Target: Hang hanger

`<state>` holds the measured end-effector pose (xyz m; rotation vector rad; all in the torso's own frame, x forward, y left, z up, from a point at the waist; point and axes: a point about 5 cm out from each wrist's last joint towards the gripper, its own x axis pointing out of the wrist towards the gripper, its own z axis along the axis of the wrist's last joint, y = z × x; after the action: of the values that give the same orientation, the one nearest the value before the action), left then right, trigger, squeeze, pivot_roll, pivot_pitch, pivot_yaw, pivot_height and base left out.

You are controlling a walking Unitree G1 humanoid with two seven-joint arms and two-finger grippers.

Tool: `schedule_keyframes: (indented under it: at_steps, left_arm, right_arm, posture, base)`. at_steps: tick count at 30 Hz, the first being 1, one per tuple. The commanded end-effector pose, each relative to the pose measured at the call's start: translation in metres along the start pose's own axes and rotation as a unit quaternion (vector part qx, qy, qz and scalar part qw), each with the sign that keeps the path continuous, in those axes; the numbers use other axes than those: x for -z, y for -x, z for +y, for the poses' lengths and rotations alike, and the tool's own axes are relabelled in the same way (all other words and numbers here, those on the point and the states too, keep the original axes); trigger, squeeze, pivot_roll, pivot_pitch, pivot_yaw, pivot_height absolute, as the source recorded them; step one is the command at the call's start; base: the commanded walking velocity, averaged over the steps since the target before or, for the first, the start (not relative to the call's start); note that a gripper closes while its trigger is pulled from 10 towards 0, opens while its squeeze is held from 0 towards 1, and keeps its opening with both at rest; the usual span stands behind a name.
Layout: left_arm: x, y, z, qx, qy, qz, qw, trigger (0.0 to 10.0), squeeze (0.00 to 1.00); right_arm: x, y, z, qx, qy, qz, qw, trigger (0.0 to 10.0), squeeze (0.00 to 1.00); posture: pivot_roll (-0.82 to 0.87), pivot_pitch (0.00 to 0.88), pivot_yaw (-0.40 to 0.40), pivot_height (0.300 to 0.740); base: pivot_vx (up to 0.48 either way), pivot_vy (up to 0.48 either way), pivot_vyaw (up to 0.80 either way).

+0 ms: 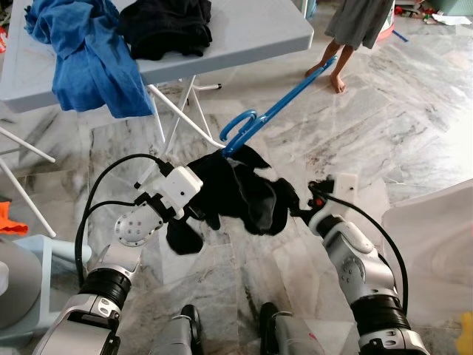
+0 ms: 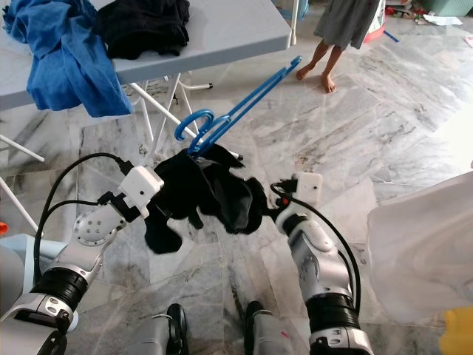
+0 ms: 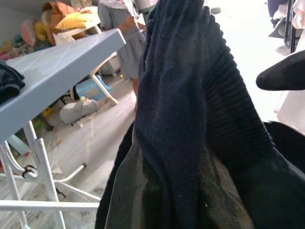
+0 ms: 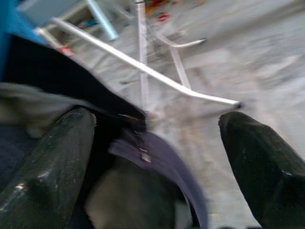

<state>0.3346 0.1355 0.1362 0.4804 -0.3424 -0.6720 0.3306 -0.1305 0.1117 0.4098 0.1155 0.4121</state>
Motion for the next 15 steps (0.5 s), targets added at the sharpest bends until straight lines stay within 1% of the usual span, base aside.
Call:
schedule_keyframes:
  at_steps: [1, 4, 5, 6, 9, 10, 12, 13, 14, 15]
  left_arm:
    - [-0.008, -0.004, 0.003, -0.006, -0.013, -0.020, 1.000, 0.0, 0.00]
    - [-0.012, -0.007, 0.006, -0.017, -0.017, -0.028, 0.999, 0.0, 0.00]
    - [-0.016, -0.008, 0.008, -0.024, -0.019, -0.035, 0.999, 0.0, 0.00]
    - [-0.016, -0.008, 0.008, -0.024, -0.019, -0.035, 0.999, 0.0, 0.00]
    - [-0.026, -0.011, 0.014, -0.038, -0.028, -0.055, 0.997, 0.0, 0.00]
    - [-0.029, -0.010, 0.017, -0.044, -0.034, -0.061, 0.997, 0.0, 0.00]
    - [-0.031, -0.010, 0.019, -0.048, -0.038, -0.066, 0.996, 0.0, 0.00]
    - [-0.036, -0.011, 0.022, -0.055, -0.040, -0.073, 0.995, 0.0, 0.00]
    - [-0.036, -0.011, 0.022, -0.055, -0.040, -0.073, 0.995, 0.0, 0.00]
    - [-0.040, -0.011, 0.024, -0.057, -0.041, -0.080, 0.994, 0.0, 0.00]
  right_arm:
    - [0.007, 0.003, 0.005, -0.023, -0.014, 0.016, 1.000, 10.0, 0.00]
    - [0.013, 0.006, 0.011, -0.051, -0.038, 0.036, 0.997, 10.0, 0.00]
    - [0.017, 0.008, 0.013, -0.058, -0.036, 0.049, 0.996, 10.0, 0.00]
    - [0.017, 0.008, 0.013, -0.058, -0.036, 0.049, 0.996, 10.0, 0.00]
    - [0.025, 0.013, 0.006, -0.035, -0.027, 0.069, 0.997, 10.0, 0.00]
    - [0.026, 0.013, 0.005, -0.028, -0.034, 0.073, 0.996, 10.0, 0.00]
    - [0.027, 0.013, 0.004, -0.023, -0.036, 0.075, 0.996, 10.0, 0.00]
    - [0.030, 0.013, 0.001, -0.009, -0.029, 0.085, 0.996, 10.0, 0.00]
    - [0.030, 0.013, 0.001, -0.009, -0.029, 0.085, 0.996, 10.0, 0.00]
    - [0.033, 0.013, -0.001, 0.004, -0.023, 0.094, 0.995, 10.0, 0.00]
  posture:
    - [-0.11, 0.280, -0.032, 0.740]
    - [-0.11, 0.279, -0.040, 0.740]
    - [-0.11, 0.279, -0.043, 0.740]
    - [-0.11, 0.279, -0.043, 0.740]
    - [-0.11, 0.280, -0.045, 0.740]
    - [-0.11, 0.281, -0.045, 0.740]
    - [-0.11, 0.281, -0.045, 0.740]
    - [-0.11, 0.281, -0.045, 0.740]
    - [-0.11, 0.281, -0.045, 0.740]
    - [-0.11, 0.280, -0.044, 0.740]
  base:
    - [0.000, 0.000, 0.00]
    - [0.000, 0.000, 0.00]
    - [0.000, 0.000, 0.00]
    - [0.000, 0.000, 0.00]
    - [0.000, 0.000, 0.00]
    - [0.000, 0.000, 0.00]
    - [0.000, 0.000, 0.00]
    - [0.000, 0.000, 0.00]
    - [0.000, 0.000, 0.00]
    - [0.000, 0.000, 0.00]
